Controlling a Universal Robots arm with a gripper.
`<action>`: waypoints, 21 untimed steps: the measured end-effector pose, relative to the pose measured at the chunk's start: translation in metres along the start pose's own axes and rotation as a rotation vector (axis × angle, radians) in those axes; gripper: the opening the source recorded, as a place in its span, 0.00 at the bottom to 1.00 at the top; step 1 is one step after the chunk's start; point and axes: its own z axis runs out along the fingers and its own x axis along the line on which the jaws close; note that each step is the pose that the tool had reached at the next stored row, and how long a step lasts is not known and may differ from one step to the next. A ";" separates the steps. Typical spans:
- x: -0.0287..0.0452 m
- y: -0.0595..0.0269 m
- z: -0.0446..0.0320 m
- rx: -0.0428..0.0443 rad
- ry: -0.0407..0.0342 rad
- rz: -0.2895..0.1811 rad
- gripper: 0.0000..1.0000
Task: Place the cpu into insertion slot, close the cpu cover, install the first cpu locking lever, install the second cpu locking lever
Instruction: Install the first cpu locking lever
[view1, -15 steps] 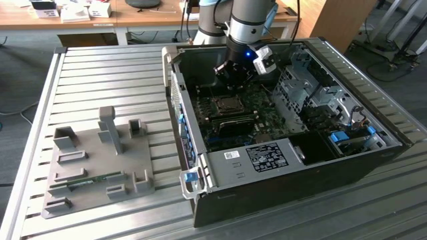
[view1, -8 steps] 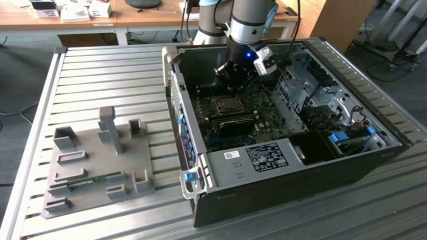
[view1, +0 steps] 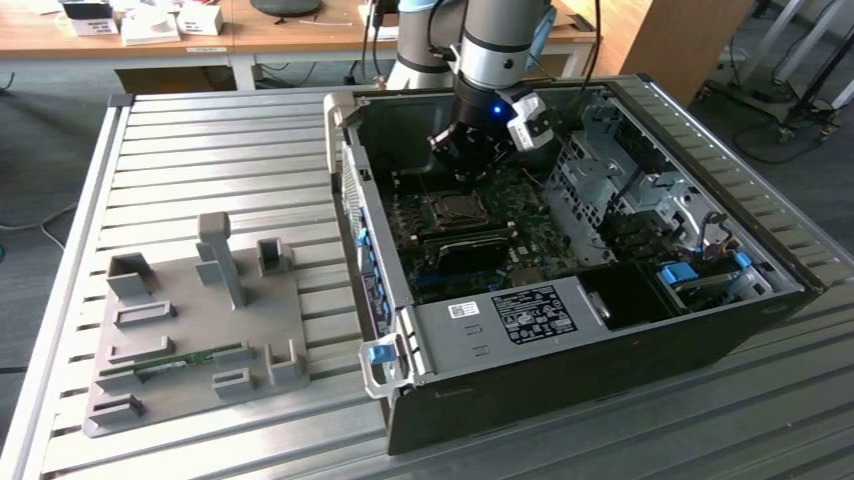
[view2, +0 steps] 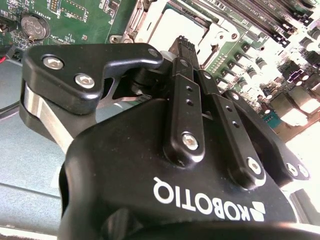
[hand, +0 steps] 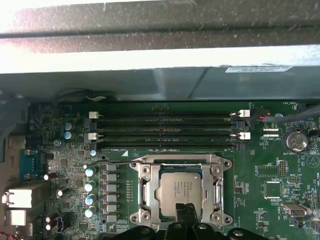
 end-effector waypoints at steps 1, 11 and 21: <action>0.0000 0.0000 0.0000 0.0000 0.0000 0.000 0.11; 0.0002 -0.0002 0.0000 -0.0529 0.0010 0.001 0.11; 0.0107 -0.0006 -0.0001 -0.0968 -0.0082 0.001 0.11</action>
